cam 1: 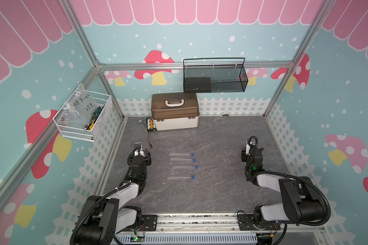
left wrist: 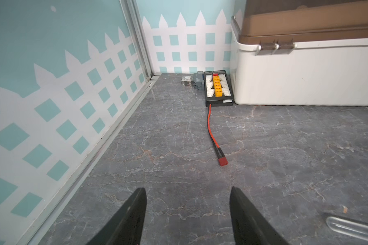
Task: Insert stoppers into test tubes
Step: Reset both arms
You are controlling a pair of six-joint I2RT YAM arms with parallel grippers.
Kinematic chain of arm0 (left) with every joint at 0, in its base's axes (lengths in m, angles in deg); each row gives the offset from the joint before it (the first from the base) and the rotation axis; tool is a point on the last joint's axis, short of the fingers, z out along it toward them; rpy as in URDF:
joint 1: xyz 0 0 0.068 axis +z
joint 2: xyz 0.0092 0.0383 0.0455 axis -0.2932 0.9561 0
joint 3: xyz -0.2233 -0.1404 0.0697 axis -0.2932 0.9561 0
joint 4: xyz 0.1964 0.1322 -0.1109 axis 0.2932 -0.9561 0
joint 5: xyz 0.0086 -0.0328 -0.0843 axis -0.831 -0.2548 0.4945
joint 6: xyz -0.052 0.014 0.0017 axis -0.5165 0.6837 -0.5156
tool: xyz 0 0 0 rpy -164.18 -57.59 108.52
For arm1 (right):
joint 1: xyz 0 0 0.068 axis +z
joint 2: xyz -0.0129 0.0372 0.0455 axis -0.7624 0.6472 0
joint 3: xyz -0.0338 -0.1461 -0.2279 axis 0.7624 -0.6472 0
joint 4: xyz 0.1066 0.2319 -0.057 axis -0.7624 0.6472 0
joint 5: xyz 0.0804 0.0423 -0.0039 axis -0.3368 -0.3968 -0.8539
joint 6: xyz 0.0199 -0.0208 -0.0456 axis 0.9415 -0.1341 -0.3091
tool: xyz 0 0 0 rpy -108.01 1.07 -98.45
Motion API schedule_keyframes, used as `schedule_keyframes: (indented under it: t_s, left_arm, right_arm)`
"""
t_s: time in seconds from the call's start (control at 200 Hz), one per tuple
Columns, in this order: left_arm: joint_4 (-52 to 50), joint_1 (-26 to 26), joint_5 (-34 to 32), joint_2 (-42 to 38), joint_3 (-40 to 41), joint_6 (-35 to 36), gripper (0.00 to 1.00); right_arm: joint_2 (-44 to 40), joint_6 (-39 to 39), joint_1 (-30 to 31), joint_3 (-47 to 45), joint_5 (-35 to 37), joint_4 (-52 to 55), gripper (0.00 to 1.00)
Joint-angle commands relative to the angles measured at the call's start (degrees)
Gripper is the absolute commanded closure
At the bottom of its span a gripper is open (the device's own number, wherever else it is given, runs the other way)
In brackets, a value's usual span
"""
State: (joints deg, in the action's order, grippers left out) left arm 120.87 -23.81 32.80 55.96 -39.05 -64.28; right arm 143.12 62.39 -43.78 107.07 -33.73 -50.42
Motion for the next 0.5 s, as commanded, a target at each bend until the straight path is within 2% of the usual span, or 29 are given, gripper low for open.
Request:
schedule_keyframes:
  t_s: [0.0, 0.04, 0.12, 0.15, 0.175, 0.205, 0.22, 0.305, 0.39, 0.495]
  left_arm:
    - [15.4, 0.6, 3.94, 4.48, 1.21, -0.01, 0.34]
    - [19.44, 0.7, 5.14, 7.23, 1.36, -0.17, 0.34]
    - [25.29, 0.7, 6.85, 13.22, 1.32, 0.6, 0.34]
    - [27.98, 0.64, 6.8, 15.49, 1.55, 0.63, 0.34]
    - [30.15, 0.61, 6.66, 17.82, 1.79, 0.64, 0.34]
    - [34.72, 0.62, 5.92, 20.03, 2.16, 1.1, 0.33]
    - [35.05, 0.54, 5.51, 20.17, 2.34, 1.13, 0.33]
    - [26.36, 0.77, 4.81, 16.1, 1.0, -0.5, 0.33]
    - [26.74, 0.92, 4.48, 18.19, -0.7, 0.25, 0.32]
    - [19.27, 0.98, 3.81, 16.8, -3.44, -0.78, 0.32]
  right_arm:
    - [3.49, 0.82, -1.49, -3.0, -3.3, -11.58, 0.48]
    - [4.77, 1.0, -1.91, -3.42, -3.31, -15.23, 0.48]
    - [3.86, 3.11, -2.52, -1.38, -1.6, -9.11, 0.45]
    - [4.42, 3.85, -2.66, -0.92, 0.21, -9.27, 0.4]
    - [4.03, 4.1, -2.81, -1.09, 0.27, -9.19, 0.33]
    - [3.69, 4.66, -2.86, -0.98, 1.51, -8.06, 0.07]
    - [3.62, 4.66, -2.82, -0.95, 1.64, -8.03, 0.02]
    - [4.02, 4.57, -2.86, -1.3, 1.7, -9.36, 0.01]
    - [3.93, 4.51, -2.81, -1.16, 1.72, -9.06, 0.01]
    - [3.92, 4.49, -2.84, -1.19, 1.75, -9.06, 0.01]
